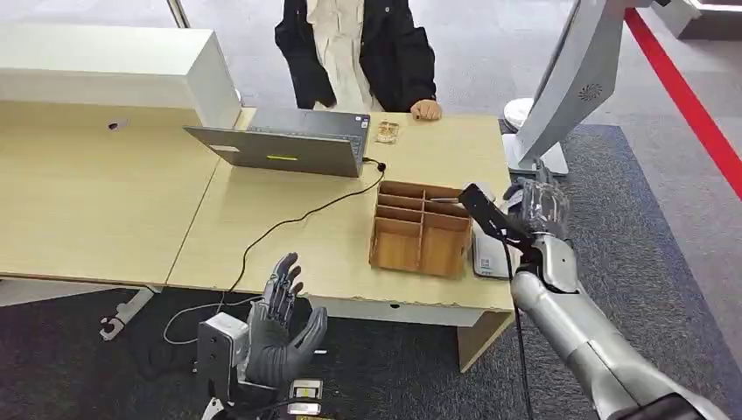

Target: Pass the card to the sensor for recognition and then transmit it.

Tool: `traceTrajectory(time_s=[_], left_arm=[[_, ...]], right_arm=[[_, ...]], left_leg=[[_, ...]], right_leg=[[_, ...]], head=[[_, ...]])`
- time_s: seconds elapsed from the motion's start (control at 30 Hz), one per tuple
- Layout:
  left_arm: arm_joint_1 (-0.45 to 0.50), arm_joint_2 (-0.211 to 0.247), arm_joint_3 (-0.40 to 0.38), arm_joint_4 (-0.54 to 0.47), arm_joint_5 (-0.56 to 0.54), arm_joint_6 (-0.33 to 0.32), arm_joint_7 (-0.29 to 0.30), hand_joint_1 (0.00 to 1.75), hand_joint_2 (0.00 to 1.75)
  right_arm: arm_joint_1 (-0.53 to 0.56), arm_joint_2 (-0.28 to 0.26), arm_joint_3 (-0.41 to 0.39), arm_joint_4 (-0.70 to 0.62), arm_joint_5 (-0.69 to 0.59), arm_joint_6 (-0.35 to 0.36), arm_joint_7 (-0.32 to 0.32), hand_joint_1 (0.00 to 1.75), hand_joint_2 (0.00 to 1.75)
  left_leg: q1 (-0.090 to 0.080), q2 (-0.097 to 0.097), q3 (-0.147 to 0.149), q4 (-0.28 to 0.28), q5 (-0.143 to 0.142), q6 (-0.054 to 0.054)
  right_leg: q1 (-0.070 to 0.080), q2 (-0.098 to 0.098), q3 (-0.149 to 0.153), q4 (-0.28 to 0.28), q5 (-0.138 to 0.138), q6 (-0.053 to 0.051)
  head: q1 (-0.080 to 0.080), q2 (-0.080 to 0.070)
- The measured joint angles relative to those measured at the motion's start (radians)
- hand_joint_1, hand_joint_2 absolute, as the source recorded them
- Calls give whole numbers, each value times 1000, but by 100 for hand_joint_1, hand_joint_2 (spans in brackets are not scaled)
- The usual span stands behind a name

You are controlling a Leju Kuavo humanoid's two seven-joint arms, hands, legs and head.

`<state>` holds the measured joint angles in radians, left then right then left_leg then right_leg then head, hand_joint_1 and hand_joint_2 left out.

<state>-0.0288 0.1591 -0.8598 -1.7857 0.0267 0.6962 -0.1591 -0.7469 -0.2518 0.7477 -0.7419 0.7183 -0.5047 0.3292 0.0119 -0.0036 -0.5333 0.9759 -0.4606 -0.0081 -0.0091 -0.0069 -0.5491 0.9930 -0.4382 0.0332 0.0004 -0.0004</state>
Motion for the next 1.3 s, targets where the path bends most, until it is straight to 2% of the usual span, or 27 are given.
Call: traceTrajectory(time_s=[0.37, 1.0, 1.3], left_arm=[[2, 4, 0, -8, -6, 0, 18, 0, 175], [17, 15, 0, -55, -50, 0, 70, 0, 175], [19, 24, 0, -69, -52, 0, 80, 0, 175]], right_arm=[[17, 28, 1, 51, -5, 13, 16, 175, 175], [78, 8, -19, 68, -18, 13, 66, 175, 175], [108, 4, -27, 68, -17, 22, 66, 175, 175]], left_leg=[[0, 0, 0, 0, 0, 0], [0, 0, 0, 0, 0, 0], [0, 0, 0, 0, 0, 0]], right_leg=[[0, 0, 0, 0, 0, 0], [0, 0, 0, 0, 0, 0], [0, 0, 0, 0, 0, 0]], head=[[0, 0], [0, 0], [0, 0]])
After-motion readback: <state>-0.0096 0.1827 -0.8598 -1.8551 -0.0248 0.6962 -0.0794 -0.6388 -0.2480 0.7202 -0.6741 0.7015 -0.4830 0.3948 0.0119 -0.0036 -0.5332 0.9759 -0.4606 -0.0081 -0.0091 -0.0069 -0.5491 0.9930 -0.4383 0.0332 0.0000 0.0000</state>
